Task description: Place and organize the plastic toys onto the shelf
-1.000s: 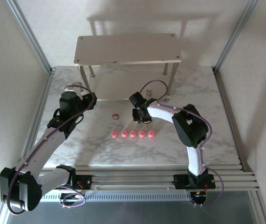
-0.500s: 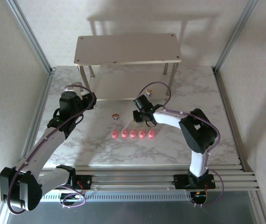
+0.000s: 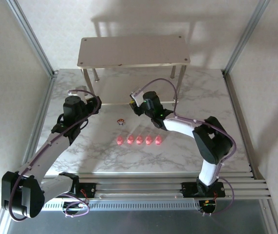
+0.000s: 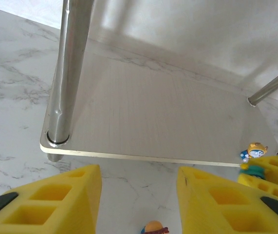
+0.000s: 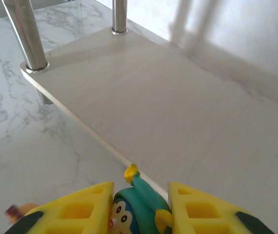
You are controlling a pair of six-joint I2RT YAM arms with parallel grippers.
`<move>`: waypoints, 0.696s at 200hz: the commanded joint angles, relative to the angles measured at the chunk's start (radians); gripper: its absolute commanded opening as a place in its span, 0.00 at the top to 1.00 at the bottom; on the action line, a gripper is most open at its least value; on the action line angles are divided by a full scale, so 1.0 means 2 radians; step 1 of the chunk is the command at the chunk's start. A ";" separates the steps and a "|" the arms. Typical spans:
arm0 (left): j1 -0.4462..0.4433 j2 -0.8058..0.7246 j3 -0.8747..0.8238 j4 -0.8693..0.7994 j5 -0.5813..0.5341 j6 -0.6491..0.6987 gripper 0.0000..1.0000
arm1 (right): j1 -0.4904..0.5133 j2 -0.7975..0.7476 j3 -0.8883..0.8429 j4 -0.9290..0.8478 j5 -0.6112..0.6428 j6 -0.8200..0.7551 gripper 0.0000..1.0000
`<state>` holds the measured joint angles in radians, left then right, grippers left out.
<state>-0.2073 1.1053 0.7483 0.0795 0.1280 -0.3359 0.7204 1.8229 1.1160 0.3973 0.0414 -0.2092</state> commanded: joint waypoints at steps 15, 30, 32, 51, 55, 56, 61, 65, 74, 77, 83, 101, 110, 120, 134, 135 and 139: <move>0.005 0.007 -0.024 0.050 0.017 -0.005 0.55 | -0.017 0.083 0.034 0.122 -0.014 -0.062 0.95; 0.005 0.004 -0.032 0.058 0.013 -0.008 0.56 | -0.026 0.109 0.036 0.166 -0.016 -0.064 0.96; 0.005 0.004 -0.033 0.058 0.012 -0.008 0.56 | -0.027 0.112 0.037 0.173 -0.017 -0.064 0.96; 0.004 0.001 -0.032 0.055 0.006 -0.005 0.56 | -0.038 0.133 0.038 0.217 -0.025 -0.063 0.96; 0.004 0.000 -0.032 0.054 0.004 -0.005 0.55 | -0.040 0.137 0.039 0.222 -0.027 -0.062 0.96; 0.004 0.000 -0.032 0.054 0.004 -0.005 0.55 | -0.040 0.137 0.040 0.223 -0.027 -0.062 0.96; 0.004 0.000 -0.031 0.053 0.002 -0.004 0.55 | -0.043 0.142 0.041 0.227 -0.031 -0.061 0.96; 0.004 0.000 -0.030 0.051 0.000 -0.003 0.55 | -0.044 0.145 0.042 0.233 -0.033 -0.059 0.96; 0.004 0.000 -0.027 0.049 -0.002 -0.002 0.56 | -0.048 0.151 0.044 0.247 -0.038 -0.058 0.96; 0.004 0.000 -0.026 0.048 -0.003 -0.001 0.55 | -0.050 0.153 0.044 0.251 -0.039 -0.057 0.96; 0.004 0.000 -0.025 0.047 -0.004 -0.001 0.56 | -0.052 0.156 0.044 0.261 -0.042 -0.055 0.96; 0.005 0.001 -0.023 0.047 -0.006 -0.003 0.56 | -0.060 0.164 0.048 0.275 -0.052 -0.044 0.96; 0.005 0.001 -0.022 0.048 -0.007 -0.004 0.56 | -0.062 0.167 0.050 0.277 -0.056 -0.039 0.96; 0.005 0.003 -0.022 0.048 -0.008 -0.005 0.56 | -0.066 0.172 0.050 0.285 -0.057 -0.034 0.96; 0.004 0.003 -0.022 0.048 -0.008 -0.008 0.56 | -0.069 0.174 0.048 0.294 -0.060 -0.028 0.95; 0.004 0.003 -0.022 0.048 -0.008 -0.008 0.56 | -0.070 0.175 0.048 0.294 -0.060 -0.027 0.95; 0.005 0.004 -0.022 0.048 -0.007 -0.008 0.56 | -0.071 0.175 0.047 0.296 -0.061 -0.025 0.95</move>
<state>-0.2073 1.1206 0.6914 0.1513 0.1310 -0.3405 0.6182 2.1525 1.1675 0.8581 -0.0978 -0.2859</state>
